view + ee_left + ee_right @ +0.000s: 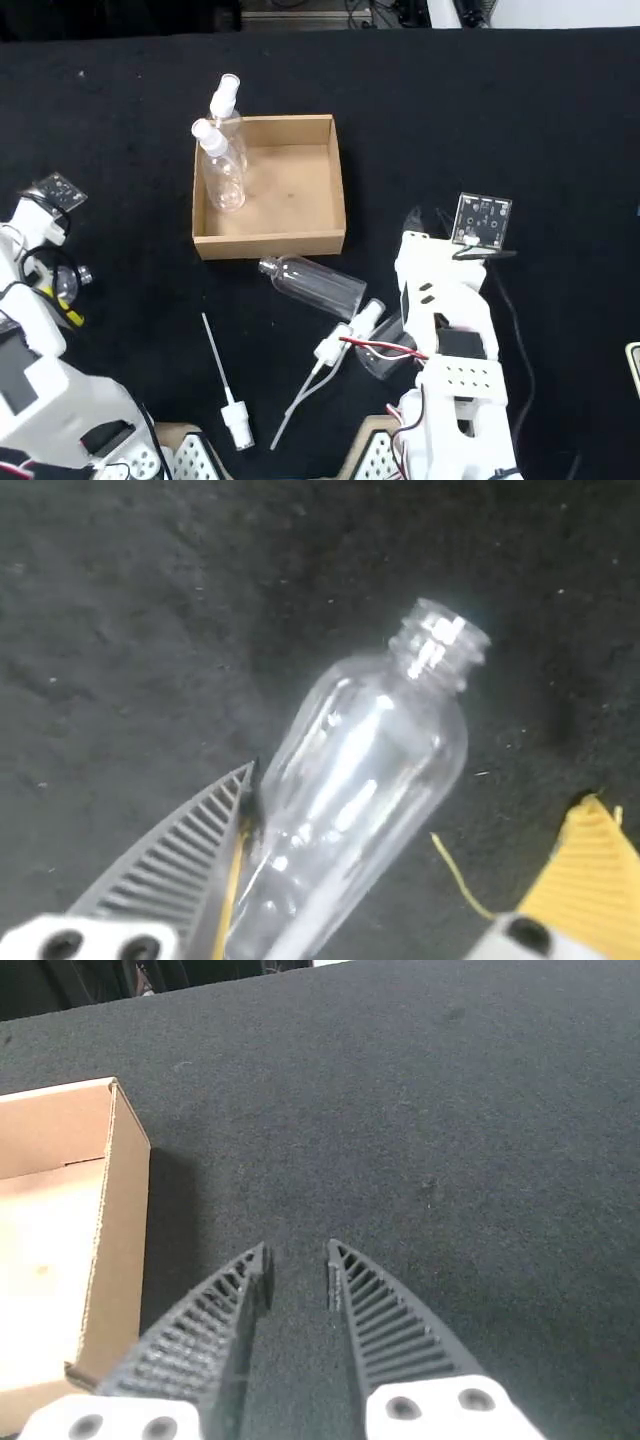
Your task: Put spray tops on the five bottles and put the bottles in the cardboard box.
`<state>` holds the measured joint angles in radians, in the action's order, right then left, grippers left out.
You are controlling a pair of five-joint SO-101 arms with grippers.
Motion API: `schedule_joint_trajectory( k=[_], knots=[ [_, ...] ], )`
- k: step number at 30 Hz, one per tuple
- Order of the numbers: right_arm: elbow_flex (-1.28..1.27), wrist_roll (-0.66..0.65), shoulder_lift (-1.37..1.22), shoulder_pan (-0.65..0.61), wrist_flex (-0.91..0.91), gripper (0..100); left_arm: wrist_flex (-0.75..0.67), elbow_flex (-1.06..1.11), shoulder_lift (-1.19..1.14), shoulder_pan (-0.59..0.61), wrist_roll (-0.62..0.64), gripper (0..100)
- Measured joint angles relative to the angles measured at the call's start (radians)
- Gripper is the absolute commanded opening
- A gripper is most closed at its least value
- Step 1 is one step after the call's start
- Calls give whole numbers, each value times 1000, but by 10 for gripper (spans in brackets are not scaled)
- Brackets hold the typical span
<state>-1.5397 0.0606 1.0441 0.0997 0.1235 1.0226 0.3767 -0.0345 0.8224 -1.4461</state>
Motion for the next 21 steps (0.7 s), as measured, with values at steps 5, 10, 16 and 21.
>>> schedule_joint_trajectory(
  k=[5,10,16,21],
  knots=[
    [0,0,0,0,0,67,0,0,-23,0,0,212],
    [0,0,0,0,0,67,2,0,-23,2,0,178],
    [0,0,0,0,0,67,110,-25,-23,31,0,273],
    [0,0,0,0,0,67,176,-66,-23,75,91,327]
  ],
)
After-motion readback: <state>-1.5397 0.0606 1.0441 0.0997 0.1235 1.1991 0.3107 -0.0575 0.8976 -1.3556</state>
